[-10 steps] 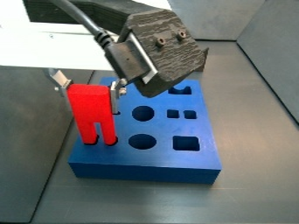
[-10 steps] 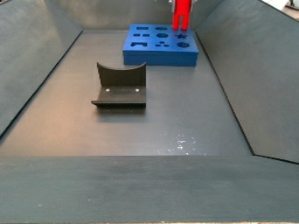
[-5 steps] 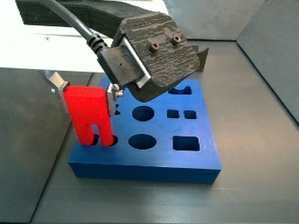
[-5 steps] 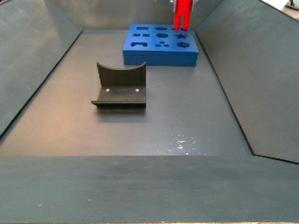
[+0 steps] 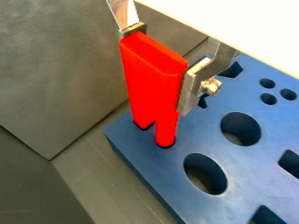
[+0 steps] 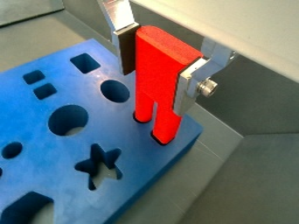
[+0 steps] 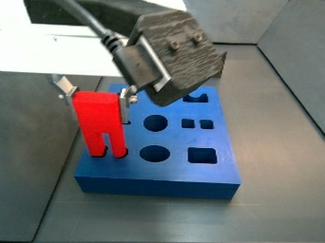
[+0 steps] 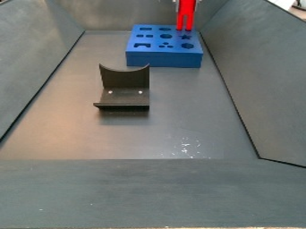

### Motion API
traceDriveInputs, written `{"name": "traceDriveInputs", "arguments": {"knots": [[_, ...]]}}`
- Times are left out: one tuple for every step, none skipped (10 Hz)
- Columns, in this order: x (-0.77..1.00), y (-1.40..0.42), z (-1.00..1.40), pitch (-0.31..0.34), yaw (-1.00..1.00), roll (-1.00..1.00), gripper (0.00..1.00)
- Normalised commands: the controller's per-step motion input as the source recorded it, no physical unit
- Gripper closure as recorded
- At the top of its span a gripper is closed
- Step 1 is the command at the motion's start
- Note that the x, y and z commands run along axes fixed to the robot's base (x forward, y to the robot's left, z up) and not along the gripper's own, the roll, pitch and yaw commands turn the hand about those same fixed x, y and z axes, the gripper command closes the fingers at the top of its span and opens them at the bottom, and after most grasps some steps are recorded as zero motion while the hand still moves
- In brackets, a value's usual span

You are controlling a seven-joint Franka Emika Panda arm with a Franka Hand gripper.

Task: Pick up the square-circle object. Move up. Rotate the square-circle object. Place the square-circle object on the fixture. Regrasp the square-circle object. Move to above the board. Insert the square-circle object.
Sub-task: Insert the square-circle object.

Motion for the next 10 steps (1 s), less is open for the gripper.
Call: {"name": "traceDriveInputs", "arguments": {"knots": [[0.15, 0.00, -0.01, 0.046, -0.09, 0.10, 1.00], [0.10, -0.01, -0.07, 0.036, -0.15, 0.10, 1.00], [0.06, -0.01, -0.06, 0.033, -0.15, 0.11, 1.00], [0.00, 0.00, -0.03, 0.014, -0.05, 0.07, 1.00], [0.00, 0.00, -0.04, 0.000, 0.00, 0.05, 1.00], [0.00, 0.00, -0.09, 0.000, 0.00, 0.07, 1.00], [0.00, -0.03, -0.22, 0.000, 0.01, 0.08, 1.00], [0.00, -0.03, -0.26, -0.006, 0.05, 0.03, 1.00], [-0.02, 0.00, -0.20, -0.010, 0.03, 0.06, 1.00], [0.00, -0.07, -0.17, -0.009, 0.04, 0.10, 1.00]]}}
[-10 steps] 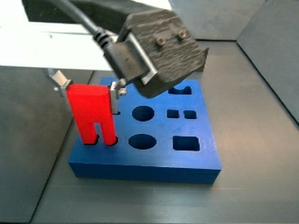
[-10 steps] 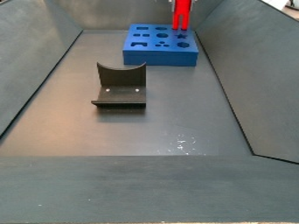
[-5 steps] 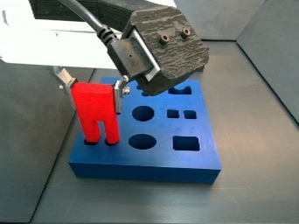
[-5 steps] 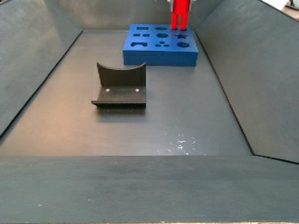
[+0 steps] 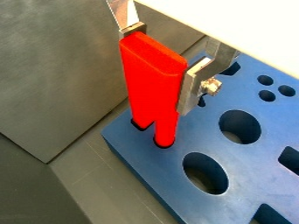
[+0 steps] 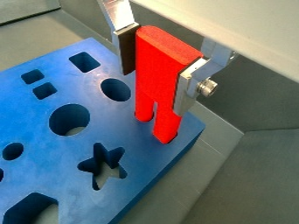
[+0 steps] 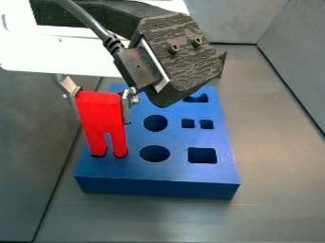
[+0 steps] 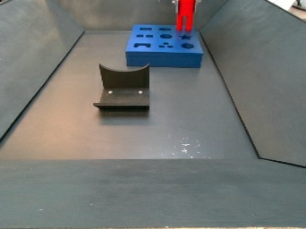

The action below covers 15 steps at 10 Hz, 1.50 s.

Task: Pick up the square-circle object. Move up. Rotate the square-circle object. Place the square-circle object on the fixture. Regrasp the square-circle object. Move to above the board. Insert the square-circle object.
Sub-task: Insert the square-circle object.

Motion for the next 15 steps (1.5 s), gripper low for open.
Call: {"name": "traceDriveInputs", "arguments": {"knots": [[0.00, -0.05, -0.16, 0.000, 0.05, 0.10, 1.00], [-0.01, 0.00, -0.21, -0.019, 0.09, 0.13, 1.00], [0.00, 0.02, -0.18, -0.020, 0.18, 0.13, 1.00], [0.00, 0.16, -0.17, -0.034, 0.28, 0.12, 1.00], [0.00, 0.13, -0.10, -0.030, 0.34, 0.17, 1.00], [0.00, 0.01, -0.09, -0.031, 0.32, 0.22, 1.00], [0.00, -0.01, -0.04, -0.016, 0.09, 0.12, 1.00], [-0.02, -0.04, -0.18, -0.041, 0.02, 0.12, 1.00], [-0.01, -0.06, -0.46, -0.124, 0.02, 0.14, 1.00], [0.00, 0.00, -0.67, -0.160, 0.00, 0.07, 1.00], [0.00, 0.00, -0.82, -0.203, 0.01, 0.05, 1.00], [0.00, 0.00, -0.80, -0.211, 0.21, 0.00, 1.00], [0.06, -0.05, -0.79, -0.206, 0.37, 0.07, 1.00], [0.09, -0.07, -0.75, -0.216, 0.48, 0.10, 1.00], [0.07, -0.04, -0.54, -0.250, 0.56, 0.11, 1.00]]}}
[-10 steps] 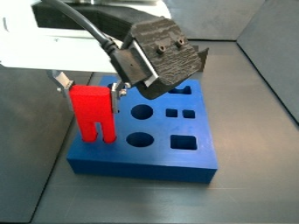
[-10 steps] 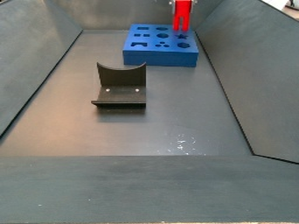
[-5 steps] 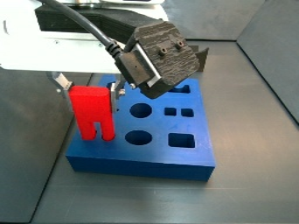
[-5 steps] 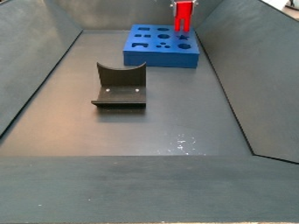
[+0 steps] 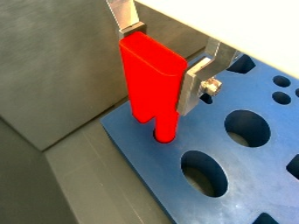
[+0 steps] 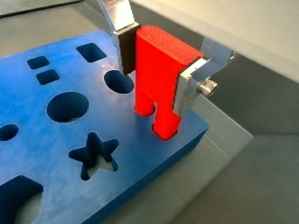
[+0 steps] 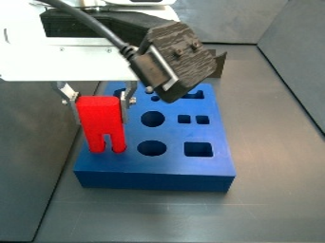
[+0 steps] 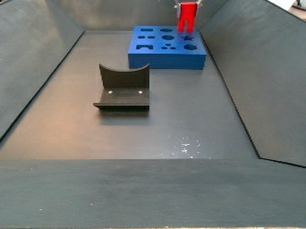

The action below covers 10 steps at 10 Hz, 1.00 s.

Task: Pick up the square-circle object. Move up. Rotate the square-circle object. Place the square-circle object on the fixture. Regrasp the square-circle object. Move to above the board. Insert the square-circle object.
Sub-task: Insert the square-circle object.

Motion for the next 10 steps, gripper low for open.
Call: {"name": "traceDriveInputs", "arguments": {"knots": [[0.05, -0.05, -0.49, -0.249, 0.59, 0.14, 1.00], [0.03, -0.10, -0.47, -0.236, 0.56, 0.23, 1.00], [0.02, -0.32, -0.37, -0.186, 0.43, 0.40, 1.00], [-0.01, -0.31, -0.13, -0.141, 0.06, 0.38, 1.00], [0.00, -0.20, 0.00, -0.070, 0.01, 0.18, 1.00], [-0.03, -0.07, -0.31, -0.097, 0.00, 0.09, 1.00], [0.00, -0.06, -0.81, -0.154, 0.02, 0.17, 1.00], [0.00, -0.10, -0.70, -0.131, 0.11, 0.26, 1.00], [0.00, -0.08, -0.71, -0.036, 0.13, 0.31, 1.00], [0.12, -0.08, -0.79, 0.000, 0.07, 0.27, 1.00]]}}
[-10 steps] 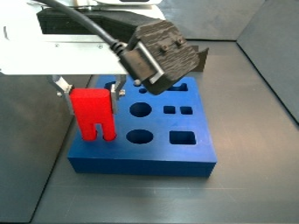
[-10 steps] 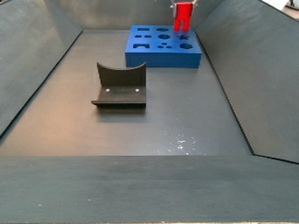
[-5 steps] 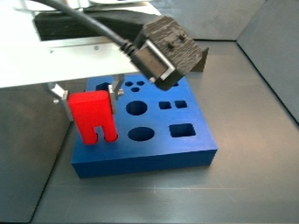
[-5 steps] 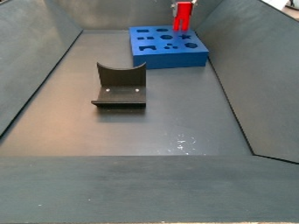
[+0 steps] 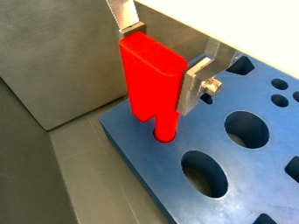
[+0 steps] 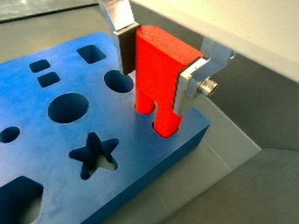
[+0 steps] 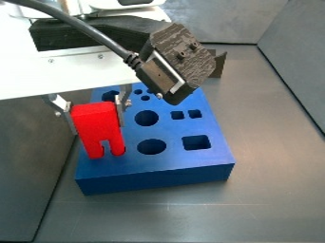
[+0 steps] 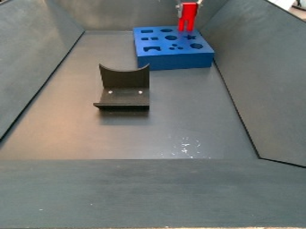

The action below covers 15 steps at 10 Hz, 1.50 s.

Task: Pick up the square-circle object. Move up. Rotate the square-circle object. Place the square-circle object on the fixture. Regrasp the square-circle object. Move to above the board. Insert the square-circle object.
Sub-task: Insert the square-circle object.

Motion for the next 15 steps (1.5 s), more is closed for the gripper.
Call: {"name": "traceDriveInputs", "arguments": {"knots": [[0.24, -0.06, -0.90, 0.009, 0.00, 0.21, 1.00], [0.21, 0.00, -1.00, 0.064, -0.18, 0.08, 1.00], [0.13, 0.12, -1.00, 0.074, -0.27, 0.00, 1.00], [0.15, 0.25, -1.00, 0.107, -0.23, 0.00, 1.00], [0.14, 0.22, -1.00, 0.096, -0.18, 0.00, 1.00], [0.00, 0.21, -1.00, 0.047, -0.03, 0.05, 1.00], [-0.15, 0.10, -0.42, -0.050, -0.02, 0.00, 1.00], [-0.20, 0.00, -0.13, -0.014, 0.00, 0.00, 1.00], [-0.17, -0.03, -0.80, -0.206, 0.00, 0.07, 1.00], [-0.02, -0.05, -1.00, -0.139, 0.00, 0.03, 1.00], [-0.11, -0.05, -1.00, -0.093, 0.00, 0.03, 1.00], [-0.09, -0.04, -1.00, -0.043, 0.00, 0.02, 1.00], [0.00, -0.05, -1.00, -0.009, 0.01, 0.01, 1.00], [0.00, -0.08, -1.00, -0.016, 0.00, 0.00, 1.00], [0.00, -0.07, -1.00, -0.013, 0.01, 0.00, 1.00]]}}
